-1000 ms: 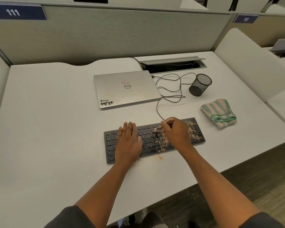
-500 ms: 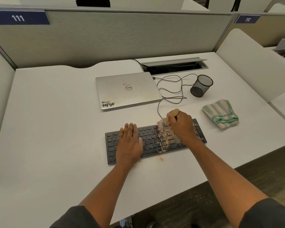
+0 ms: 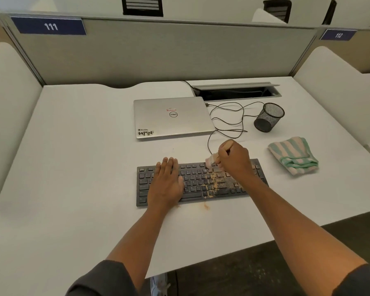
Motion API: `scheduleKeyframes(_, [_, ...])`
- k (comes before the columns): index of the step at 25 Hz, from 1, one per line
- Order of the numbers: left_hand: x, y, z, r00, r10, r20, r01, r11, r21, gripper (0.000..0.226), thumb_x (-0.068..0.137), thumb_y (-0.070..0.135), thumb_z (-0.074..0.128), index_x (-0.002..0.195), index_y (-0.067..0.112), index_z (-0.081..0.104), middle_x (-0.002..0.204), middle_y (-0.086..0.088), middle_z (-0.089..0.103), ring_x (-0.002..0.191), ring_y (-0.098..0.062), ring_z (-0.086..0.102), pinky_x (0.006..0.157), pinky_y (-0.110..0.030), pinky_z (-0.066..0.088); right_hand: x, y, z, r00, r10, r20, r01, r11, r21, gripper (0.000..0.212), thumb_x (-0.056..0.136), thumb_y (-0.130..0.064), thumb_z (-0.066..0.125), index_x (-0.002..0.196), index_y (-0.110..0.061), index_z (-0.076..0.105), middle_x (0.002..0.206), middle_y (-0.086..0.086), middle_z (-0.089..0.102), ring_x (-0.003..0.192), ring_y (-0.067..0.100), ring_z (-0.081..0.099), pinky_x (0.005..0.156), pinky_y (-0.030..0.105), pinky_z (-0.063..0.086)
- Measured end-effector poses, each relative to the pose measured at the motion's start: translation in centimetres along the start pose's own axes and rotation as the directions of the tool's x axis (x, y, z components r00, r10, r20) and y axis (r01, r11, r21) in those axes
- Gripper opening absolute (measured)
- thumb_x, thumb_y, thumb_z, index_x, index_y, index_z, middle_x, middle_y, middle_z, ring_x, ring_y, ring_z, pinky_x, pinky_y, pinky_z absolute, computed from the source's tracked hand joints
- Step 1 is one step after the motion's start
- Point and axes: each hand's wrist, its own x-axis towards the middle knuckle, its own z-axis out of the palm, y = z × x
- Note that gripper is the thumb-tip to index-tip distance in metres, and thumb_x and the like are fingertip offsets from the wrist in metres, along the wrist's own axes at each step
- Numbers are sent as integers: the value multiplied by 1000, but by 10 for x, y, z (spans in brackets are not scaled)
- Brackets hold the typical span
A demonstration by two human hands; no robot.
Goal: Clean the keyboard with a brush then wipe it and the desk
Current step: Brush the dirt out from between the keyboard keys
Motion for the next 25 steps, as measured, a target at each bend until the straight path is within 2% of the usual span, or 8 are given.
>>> scheduleKeyframes(6, [0, 1, 3, 999, -2, -33, 2, 1000, 2, 76, 95, 43, 8, 160, 5, 19, 165, -15, 25, 156, -28, 13, 128, -41, 0, 16, -4, 3, 989, 56, 138, -41, 993, -112, 27, 91, -22, 47, 77, -9, 66, 62, 4, 73, 57, 23, 71, 66, 47, 62])
scheduleKeyframes(10, [1, -1, 5, 999, 5, -48, -4, 1000, 9, 78, 94, 43, 5, 159, 5, 21, 165, -15, 26, 155, -29, 13, 128, -41, 1, 16, -11, -2, 994, 25, 107, -24, 1000, -10, 23, 96, -19, 47, 86, -11, 65, 65, 4, 73, 54, 23, 71, 63, 44, 63])
scheduleKeyframes(12, [1, -1, 7, 999, 5, -47, -5, 1000, 10, 78, 94, 43, 6, 159, 4, 22, 165, -15, 26, 155, -29, 14, 128, -42, 1, 8, -5, 1, 989, 46, 142, -43, 999, -24, 26, 95, -18, 46, 83, -8, 67, 63, 3, 73, 53, 23, 71, 63, 43, 63])
scheduleKeyframes(15, [2, 0, 6, 999, 4, -49, -3, 1000, 15, 76, 95, 42, 9, 159, 4, 23, 164, -15, 28, 155, -29, 15, 128, -42, 1, 6, -4, -3, 971, 102, 216, -87, 993, -77, 38, 94, -17, 45, 70, -3, 72, 61, 4, 73, 56, 27, 71, 62, 36, 62])
scheduleKeyframes(18, [2, 1, 6, 999, -1, -41, 2, 1000, 19, 70, 99, 39, 18, 159, 3, 22, 165, -15, 27, 155, -29, 14, 128, -41, 1, 8, -9, -6, 976, 57, 209, -52, 998, -31, 36, 98, -18, 44, 77, -5, 70, 60, 1, 73, 55, 25, 71, 55, 28, 57])
scheduleKeyframes(20, [1, 1, 5, 999, -1, -32, 2, 1000, 23, 67, 101, 37, 23, 159, 3, 21, 165, -15, 26, 155, -29, 14, 128, -41, 0, 4, -8, -4, 986, 8, 166, -10, 1000, 13, 25, 97, -16, 44, 85, -7, 65, 60, -1, 72, 52, 21, 69, 53, 31, 60])
scheduleKeyframes(23, [0, 1, 5, 999, -1, -42, 1, 1000, 20, 68, 100, 37, 23, 158, 3, 23, 164, -16, 29, 155, -30, 16, 128, -42, 2, -9, 2, 4, 982, -31, 187, 35, 999, -18, 21, 93, -18, 45, 87, -6, 60, 65, 4, 71, 57, 23, 69, 61, 46, 61])
scheduleKeyframes(25, [1, 1, 4, 999, -1, -36, 1, 1000, 14, 69, 99, 38, 22, 158, 2, 23, 164, -16, 29, 155, -30, 16, 128, -42, 3, -16, 8, 3, 977, -38, 212, 52, 997, -59, 20, 94, -18, 44, 89, -5, 58, 68, 7, 71, 60, 24, 68, 62, 45, 60])
